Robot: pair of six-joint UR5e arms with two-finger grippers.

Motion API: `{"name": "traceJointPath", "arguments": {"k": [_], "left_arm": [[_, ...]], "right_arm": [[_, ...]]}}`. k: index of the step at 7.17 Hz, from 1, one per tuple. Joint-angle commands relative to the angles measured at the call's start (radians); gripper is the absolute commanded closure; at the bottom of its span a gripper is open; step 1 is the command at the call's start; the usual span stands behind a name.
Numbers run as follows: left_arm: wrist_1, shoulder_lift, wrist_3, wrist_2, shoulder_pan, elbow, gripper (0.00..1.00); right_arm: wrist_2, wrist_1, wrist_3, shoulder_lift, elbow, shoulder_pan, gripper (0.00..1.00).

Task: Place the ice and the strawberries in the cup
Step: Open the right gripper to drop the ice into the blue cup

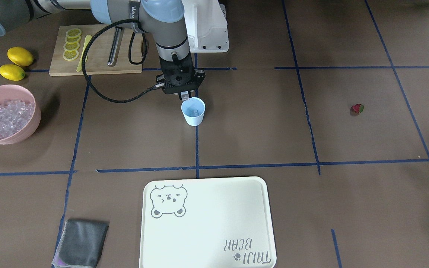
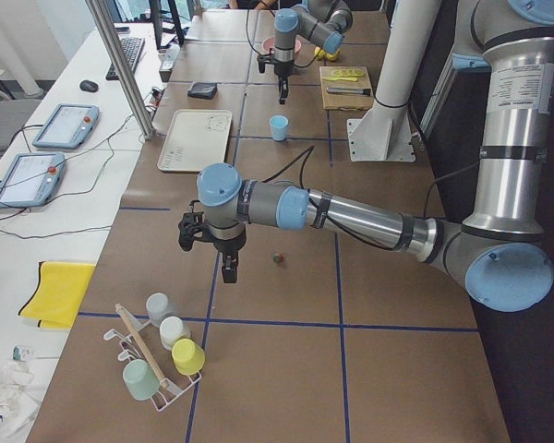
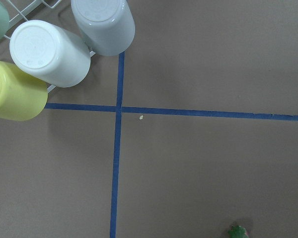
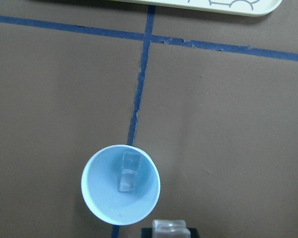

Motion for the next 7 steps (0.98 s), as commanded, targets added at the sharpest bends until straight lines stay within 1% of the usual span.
{"name": "traceJointPath", "arguments": {"k": [1, 2, 3, 4, 5, 6, 7], "left_arm": [[0.000, 0.000, 0.000, 0.000, 0.000, 0.000, 0.00], [0.000, 0.000, 0.000, 0.000, 0.000, 0.002, 0.00], [0.000, 0.000, 0.000, 0.000, 0.000, 0.002, 0.00], [0.000, 0.000, 0.000, 0.000, 0.000, 0.002, 0.00], [-0.002, 0.000, 0.000, 0.000, 0.000, 0.003, 0.00], [-0.003, -0.002, 0.000, 0.000, 0.000, 0.003, 0.00], [-0.003, 0.000, 0.002, 0.000, 0.000, 0.003, 0.00]], "right_arm": [[-0.016, 0.050, 0.011, 0.029, -0.068, -0.013, 1.00], [-0.023, 0.050, 0.011, 0.024, -0.070, -0.019, 1.00], [-0.032, 0.050, 0.011, 0.020, -0.068, -0.027, 0.96], [-0.029, 0.049, 0.011, 0.018, -0.068, -0.028, 0.89], [-0.029, 0.050, 0.011, 0.015, -0.068, -0.028, 0.71], [-0.029, 0.050, 0.020, 0.015, -0.068, -0.028, 0.48], [-0.029, 0.050, 0.039, 0.015, -0.067, -0.028, 0.28]]}}
